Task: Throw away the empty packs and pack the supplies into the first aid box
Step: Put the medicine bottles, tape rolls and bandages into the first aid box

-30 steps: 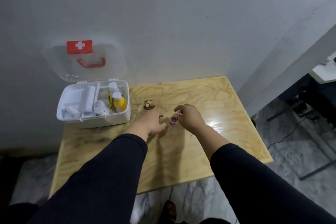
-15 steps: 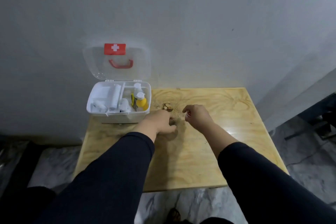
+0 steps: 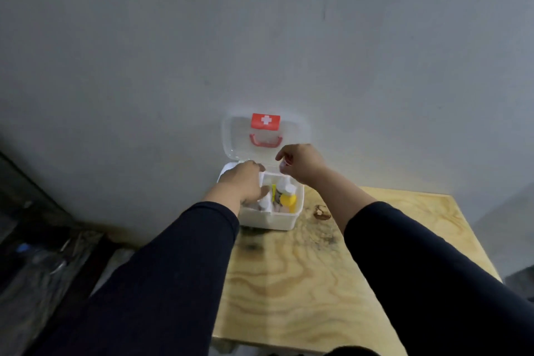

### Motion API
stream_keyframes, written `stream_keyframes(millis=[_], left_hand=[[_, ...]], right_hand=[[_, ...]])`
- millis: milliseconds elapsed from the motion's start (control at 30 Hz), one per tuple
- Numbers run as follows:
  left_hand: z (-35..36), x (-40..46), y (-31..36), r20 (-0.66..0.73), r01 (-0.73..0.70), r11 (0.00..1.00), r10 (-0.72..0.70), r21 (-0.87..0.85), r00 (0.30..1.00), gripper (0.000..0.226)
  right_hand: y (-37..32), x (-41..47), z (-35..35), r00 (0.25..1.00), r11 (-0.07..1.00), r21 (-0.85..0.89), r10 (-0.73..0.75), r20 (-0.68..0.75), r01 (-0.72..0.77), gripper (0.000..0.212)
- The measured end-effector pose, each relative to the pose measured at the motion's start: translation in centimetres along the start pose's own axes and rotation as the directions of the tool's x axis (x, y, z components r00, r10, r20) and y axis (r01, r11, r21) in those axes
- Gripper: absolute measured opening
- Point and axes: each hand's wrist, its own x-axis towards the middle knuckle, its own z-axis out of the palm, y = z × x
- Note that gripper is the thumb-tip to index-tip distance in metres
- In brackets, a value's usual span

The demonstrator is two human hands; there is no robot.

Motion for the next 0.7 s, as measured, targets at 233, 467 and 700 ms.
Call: stream_keyframes(millis=[233, 467, 700], left_hand=[[2.1, 0.4, -7.3, 0.047, 0.126, 0.989, -0.122, -0.079, 0.991, 0.097], [3.5, 1.5, -10.2, 0.107, 0.070, 0.990, -0.057, -0.126, 0.993, 0.108], [3.3, 1.1, -10.1, 0.054, 0.025, 0.995, -0.020, -0.093, 0.998, 0.106]], right_hand=[[-5.4, 3.9, 7.0, 0.994, 0.999, 0.013, -0.042, 0.101, 0.041, 0.027], [-7.1, 6.8, 10.9, 0.993, 0.999, -0.046, -0.010, 0.115, 0.015, 0.031], [-6.9, 6.7, 9.4, 0.995, 0.998, -0.005, 0.067, 0.068, -0.066, 0.033]])
